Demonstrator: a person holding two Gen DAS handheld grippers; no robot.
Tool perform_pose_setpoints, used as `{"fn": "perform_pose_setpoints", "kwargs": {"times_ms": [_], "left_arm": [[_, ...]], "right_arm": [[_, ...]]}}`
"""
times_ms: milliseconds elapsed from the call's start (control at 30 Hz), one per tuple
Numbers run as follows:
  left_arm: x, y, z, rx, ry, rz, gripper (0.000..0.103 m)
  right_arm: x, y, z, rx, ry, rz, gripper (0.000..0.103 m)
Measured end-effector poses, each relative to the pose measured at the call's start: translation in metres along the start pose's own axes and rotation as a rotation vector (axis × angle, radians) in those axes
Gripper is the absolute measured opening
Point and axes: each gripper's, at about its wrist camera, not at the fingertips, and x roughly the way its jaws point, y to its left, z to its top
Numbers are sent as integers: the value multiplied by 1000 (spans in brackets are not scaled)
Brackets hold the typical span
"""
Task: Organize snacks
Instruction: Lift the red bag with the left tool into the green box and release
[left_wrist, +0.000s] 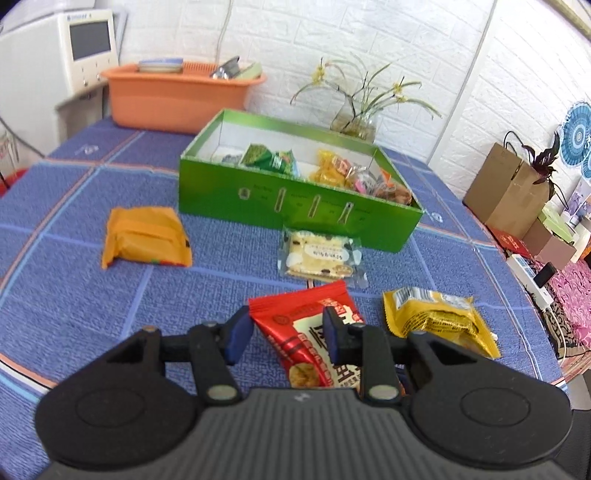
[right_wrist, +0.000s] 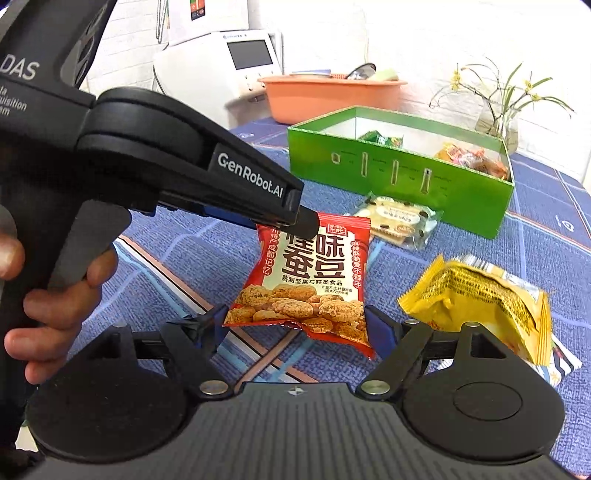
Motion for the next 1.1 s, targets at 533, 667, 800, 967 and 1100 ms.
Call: {"fn": "perform_pose_setpoints", "kwargs": {"times_ms": [533, 667, 800, 967, 1100], "left_arm": [[-7, -19, 94, 144, -247, -7, 28], [30, -27, 124, 148, -272, -1, 30], [91, -30, 151, 143, -195, -1, 44], [122, -9, 155, 98, -154, 48, 70], [90, 23, 141, 78, -229, 78, 83]], "right_arm": [[6, -15, 80, -141, -245, -138, 103], [37, -37, 99, -177, -264, -215, 103], [83, -70, 118, -100, -237, -274, 103], [118, -125, 133, 182, -85, -228, 103], [88, -141, 118, 329, -155, -118, 103]]}}
